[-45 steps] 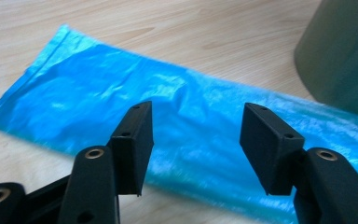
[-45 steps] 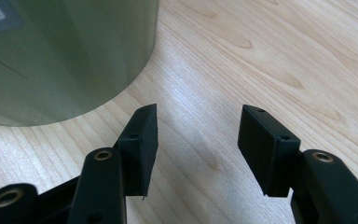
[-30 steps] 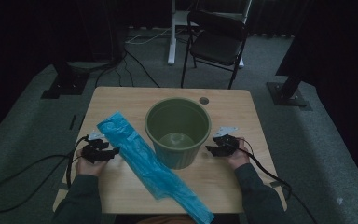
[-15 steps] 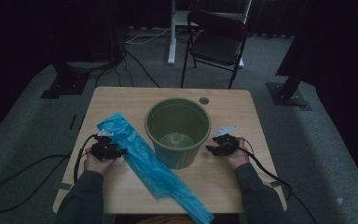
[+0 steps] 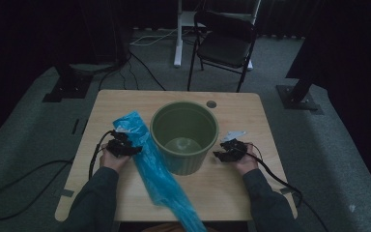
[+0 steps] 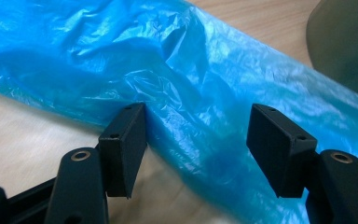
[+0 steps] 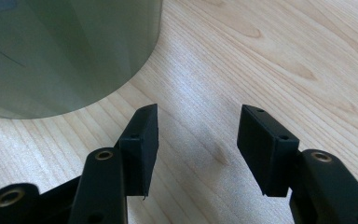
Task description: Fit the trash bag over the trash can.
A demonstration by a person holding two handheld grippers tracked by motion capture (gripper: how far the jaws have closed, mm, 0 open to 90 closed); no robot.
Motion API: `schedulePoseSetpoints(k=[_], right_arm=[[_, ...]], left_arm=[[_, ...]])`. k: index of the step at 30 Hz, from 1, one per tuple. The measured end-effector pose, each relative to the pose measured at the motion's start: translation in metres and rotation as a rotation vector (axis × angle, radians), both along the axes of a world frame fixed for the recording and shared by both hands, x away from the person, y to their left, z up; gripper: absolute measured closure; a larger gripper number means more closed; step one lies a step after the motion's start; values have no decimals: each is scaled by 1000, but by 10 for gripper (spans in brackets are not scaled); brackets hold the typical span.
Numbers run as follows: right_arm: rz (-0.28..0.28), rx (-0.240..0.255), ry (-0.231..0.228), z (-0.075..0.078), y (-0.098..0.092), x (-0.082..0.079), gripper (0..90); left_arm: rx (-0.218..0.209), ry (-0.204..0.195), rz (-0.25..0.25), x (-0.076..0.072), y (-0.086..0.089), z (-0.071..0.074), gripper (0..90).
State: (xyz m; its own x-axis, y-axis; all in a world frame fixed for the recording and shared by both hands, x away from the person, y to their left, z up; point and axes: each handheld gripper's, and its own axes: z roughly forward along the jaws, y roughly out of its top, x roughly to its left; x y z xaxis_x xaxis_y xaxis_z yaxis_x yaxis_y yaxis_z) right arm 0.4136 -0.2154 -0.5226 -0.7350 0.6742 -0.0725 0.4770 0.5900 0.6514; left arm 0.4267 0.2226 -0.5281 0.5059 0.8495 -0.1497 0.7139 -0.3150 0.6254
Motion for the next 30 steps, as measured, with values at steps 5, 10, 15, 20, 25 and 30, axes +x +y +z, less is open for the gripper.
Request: schedulePoseSetpoints(k=[5,10,15,20,25,30], right_arm=[[7,-9,5,-2,1,0,476],[7,-11,6,-2,1,0,477],[10,-14,13,-3,2,0,476],[15,-12,19,-4,2,0,480],[14,-19,25,-5,3,0,480],[14,-23,28,-5,3,0,480]], left_arm=[[14,-7,-41,11,-26,0,351],[53,-21,-86,13,-42,-1,298],[107,-42,-119,12,-57,-2,249],[127,-45,-120,11,-62,-3,197],[151,-65,-129,9,-65,-5,179],[149,-66,-131,9,-65,-5,180]])
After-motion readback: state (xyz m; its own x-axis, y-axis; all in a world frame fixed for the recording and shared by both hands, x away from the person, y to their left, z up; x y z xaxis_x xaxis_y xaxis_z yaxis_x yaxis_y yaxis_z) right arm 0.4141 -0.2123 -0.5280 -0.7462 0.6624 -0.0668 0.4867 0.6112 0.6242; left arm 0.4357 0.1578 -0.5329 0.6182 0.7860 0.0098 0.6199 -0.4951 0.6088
